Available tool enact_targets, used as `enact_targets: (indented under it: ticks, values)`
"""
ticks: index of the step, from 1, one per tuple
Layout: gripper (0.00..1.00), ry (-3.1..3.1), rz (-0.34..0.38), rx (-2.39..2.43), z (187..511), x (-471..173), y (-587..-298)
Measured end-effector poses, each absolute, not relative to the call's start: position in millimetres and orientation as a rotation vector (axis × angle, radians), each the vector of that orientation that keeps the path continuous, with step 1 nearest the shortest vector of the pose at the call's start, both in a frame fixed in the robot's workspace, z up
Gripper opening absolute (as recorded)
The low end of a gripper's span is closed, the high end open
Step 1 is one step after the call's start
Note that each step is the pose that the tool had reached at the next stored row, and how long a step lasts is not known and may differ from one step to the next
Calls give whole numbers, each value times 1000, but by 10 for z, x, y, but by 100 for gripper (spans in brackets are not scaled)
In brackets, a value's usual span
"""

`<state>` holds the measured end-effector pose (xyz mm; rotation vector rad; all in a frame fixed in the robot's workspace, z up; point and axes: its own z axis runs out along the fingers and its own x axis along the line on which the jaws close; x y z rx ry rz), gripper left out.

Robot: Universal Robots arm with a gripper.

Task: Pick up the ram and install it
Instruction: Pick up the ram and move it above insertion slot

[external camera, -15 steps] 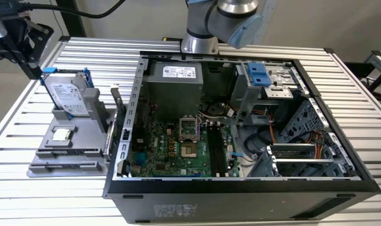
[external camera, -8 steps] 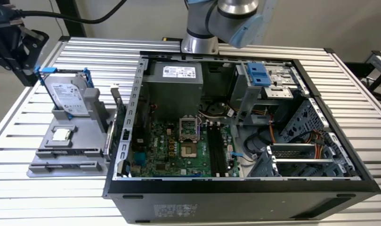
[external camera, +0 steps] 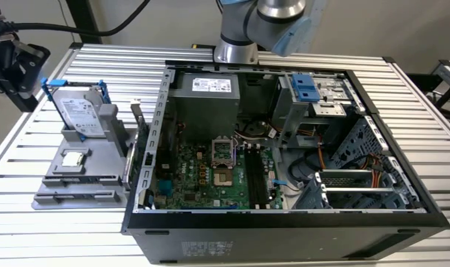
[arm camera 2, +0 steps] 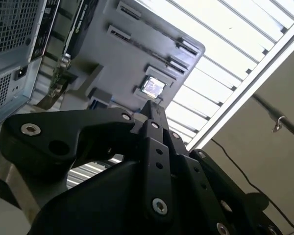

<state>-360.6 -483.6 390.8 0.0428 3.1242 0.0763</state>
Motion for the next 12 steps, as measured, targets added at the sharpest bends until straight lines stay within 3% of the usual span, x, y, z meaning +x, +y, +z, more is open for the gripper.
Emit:
enact_targets:
  ticks: [12]
  values:
    - [0, 3125, 77, 2, 3900, -3668, -4958]
